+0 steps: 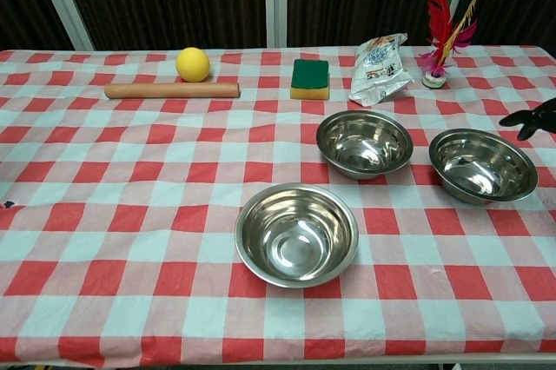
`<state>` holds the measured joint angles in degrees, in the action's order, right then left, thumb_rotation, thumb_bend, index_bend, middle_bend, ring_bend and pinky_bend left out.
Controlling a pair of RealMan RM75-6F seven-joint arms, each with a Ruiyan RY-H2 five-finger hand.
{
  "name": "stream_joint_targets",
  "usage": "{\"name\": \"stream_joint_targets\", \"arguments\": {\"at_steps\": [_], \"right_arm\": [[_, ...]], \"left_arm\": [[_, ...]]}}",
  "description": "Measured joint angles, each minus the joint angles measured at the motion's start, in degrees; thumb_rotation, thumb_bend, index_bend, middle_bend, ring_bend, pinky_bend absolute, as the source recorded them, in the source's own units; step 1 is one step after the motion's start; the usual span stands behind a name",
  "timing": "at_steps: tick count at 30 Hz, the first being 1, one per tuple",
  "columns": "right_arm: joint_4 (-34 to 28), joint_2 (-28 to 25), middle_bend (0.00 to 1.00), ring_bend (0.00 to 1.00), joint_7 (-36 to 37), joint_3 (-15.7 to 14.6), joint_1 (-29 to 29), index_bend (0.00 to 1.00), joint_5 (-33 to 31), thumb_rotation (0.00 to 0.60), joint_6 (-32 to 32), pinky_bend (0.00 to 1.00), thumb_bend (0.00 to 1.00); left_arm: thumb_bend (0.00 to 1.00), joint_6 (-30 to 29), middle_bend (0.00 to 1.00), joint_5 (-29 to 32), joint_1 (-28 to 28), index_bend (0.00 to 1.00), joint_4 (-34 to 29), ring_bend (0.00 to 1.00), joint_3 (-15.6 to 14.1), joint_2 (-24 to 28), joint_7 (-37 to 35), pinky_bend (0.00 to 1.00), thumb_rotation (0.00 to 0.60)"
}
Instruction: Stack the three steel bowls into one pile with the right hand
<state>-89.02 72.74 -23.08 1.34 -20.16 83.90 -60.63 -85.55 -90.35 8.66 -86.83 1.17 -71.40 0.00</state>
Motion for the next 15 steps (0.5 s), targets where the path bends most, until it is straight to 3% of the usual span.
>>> {"name": "stream_joint_targets", "arguments": {"at_steps": [15], "right_arm": [[7.23,7.46,0.29,0.17,-1.89,0.41,-5.71,0.22,-4.05,0.6,7.96,0.17,0.12]], "left_arm": [[0.07,0.02,0.23,0.35,-0.11,0.19,1.91,0.18,0.12,0.13,-1.99,0.24,0.6]]}}
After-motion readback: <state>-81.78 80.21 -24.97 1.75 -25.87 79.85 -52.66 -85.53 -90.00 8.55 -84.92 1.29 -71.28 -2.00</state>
